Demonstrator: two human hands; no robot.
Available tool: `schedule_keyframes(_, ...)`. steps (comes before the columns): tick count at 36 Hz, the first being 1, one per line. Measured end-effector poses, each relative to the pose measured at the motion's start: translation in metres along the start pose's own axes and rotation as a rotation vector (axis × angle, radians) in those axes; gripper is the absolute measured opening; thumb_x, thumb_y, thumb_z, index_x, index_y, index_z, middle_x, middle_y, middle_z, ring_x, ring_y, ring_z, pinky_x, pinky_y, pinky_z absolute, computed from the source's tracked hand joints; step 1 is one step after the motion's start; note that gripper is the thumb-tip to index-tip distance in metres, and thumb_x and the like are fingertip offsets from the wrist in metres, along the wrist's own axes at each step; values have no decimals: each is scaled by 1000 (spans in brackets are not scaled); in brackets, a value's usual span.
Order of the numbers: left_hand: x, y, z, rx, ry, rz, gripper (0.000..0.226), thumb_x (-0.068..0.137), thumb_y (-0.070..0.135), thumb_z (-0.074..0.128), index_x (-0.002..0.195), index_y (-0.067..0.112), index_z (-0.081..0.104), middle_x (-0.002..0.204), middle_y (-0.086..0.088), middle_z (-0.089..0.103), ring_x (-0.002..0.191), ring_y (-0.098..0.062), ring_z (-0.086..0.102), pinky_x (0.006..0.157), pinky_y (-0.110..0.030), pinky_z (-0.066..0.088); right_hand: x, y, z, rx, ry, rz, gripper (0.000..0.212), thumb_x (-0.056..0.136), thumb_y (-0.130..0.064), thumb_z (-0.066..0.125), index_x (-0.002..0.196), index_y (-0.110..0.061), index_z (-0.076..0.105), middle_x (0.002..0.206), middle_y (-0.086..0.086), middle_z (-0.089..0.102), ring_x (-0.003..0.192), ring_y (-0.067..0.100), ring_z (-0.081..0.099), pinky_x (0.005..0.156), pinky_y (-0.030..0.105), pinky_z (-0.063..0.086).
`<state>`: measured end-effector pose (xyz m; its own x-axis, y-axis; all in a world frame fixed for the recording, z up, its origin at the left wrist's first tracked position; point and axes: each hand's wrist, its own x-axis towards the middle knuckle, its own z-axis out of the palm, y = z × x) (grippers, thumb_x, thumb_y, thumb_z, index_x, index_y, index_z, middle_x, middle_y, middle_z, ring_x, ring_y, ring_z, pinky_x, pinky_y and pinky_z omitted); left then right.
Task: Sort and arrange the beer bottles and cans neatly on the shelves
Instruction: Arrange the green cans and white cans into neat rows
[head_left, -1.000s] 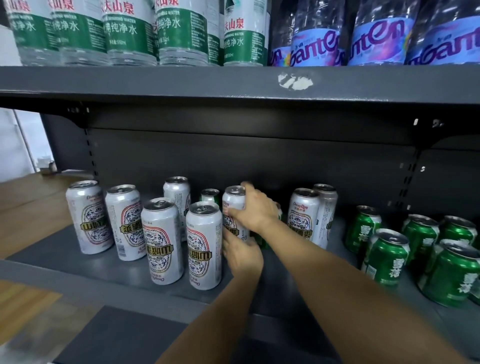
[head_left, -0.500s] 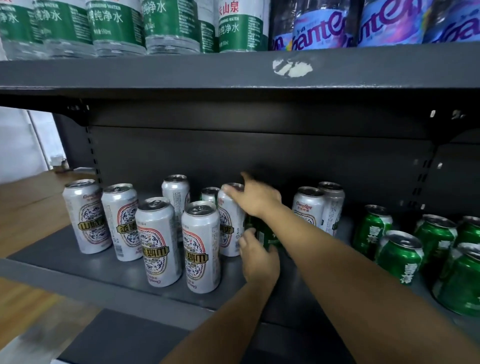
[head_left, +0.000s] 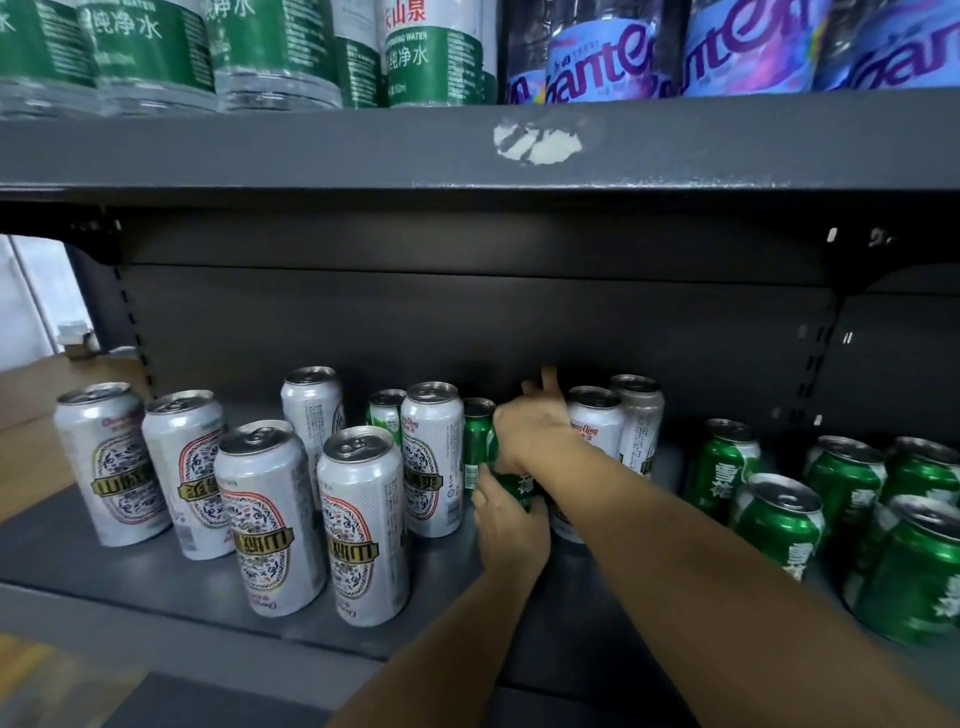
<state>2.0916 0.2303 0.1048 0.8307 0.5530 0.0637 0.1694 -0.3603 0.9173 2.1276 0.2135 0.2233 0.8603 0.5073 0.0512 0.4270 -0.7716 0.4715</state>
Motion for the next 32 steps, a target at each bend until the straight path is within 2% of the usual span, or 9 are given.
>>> schedule_keyframes(3,-2,-1,2,-20,23,1,84,90,24,64,154,14,10,154,-11,27,138,-31,32,106,-42,37,-4,1,0,16,-2,8,49,84,-59,52,117,-24,60,126,-2,59,137,26,31,113,55,2)
schedule_keyframes(7,-11,2,2,-66,50,-23,85,88,25,66,153,14,12,152,-11,29,138,-31,31,106,-42,36,-19,1,-6,6,-10,-20,62,85,-59,51,134,-22,50,139,1,53,144,26,22,114,53,2)
schedule_keyframes(11,-26,5,-2,-141,104,-12,80,86,20,68,150,10,20,148,-15,34,136,-33,33,106,-41,34,-38,-3,-14,-3,24,-47,61,86,-53,51,136,-20,47,139,1,52,143,26,22,115,51,2)
schedule_keyframes(14,-35,5,-11,-185,158,-6,68,83,17,69,139,7,32,138,-17,43,130,-36,40,105,-44,37,-54,-8,-18,21,72,-41,50,85,-53,50,124,-23,55,124,-3,58,131,24,33,109,46,12)
schedule_keyframes(17,-46,3,-21,-181,179,-5,59,77,24,72,125,11,40,124,-15,54,118,-35,51,98,-49,44,-70,-12,-16,92,118,-9,47,84,-59,50,115,-25,60,110,-2,60,116,22,39,99,42,19)
schedule_keyframes(22,-68,3,-35,-112,128,59,56,72,26,74,115,13,40,114,-14,59,106,-34,58,89,-46,49,-100,-12,-15,261,118,39,63,85,-59,53,134,-20,48,131,7,50,124,26,43,103,39,30)
schedule_keyframes(26,-87,9,-34,-49,58,119,59,70,26,79,114,13,41,115,-12,58,107,-33,57,89,-48,49,-123,1,-15,418,29,121,66,86,-44,61,141,-16,37,139,8,43,128,26,46,93,37,44)
schedule_keyframes(32,-115,21,-7,11,-42,202,64,72,33,81,120,12,44,120,-10,48,109,-30,53,90,-45,47,-153,35,-8,419,-58,250,65,80,-41,72,135,-17,48,136,2,53,121,23,54,78,30,41)
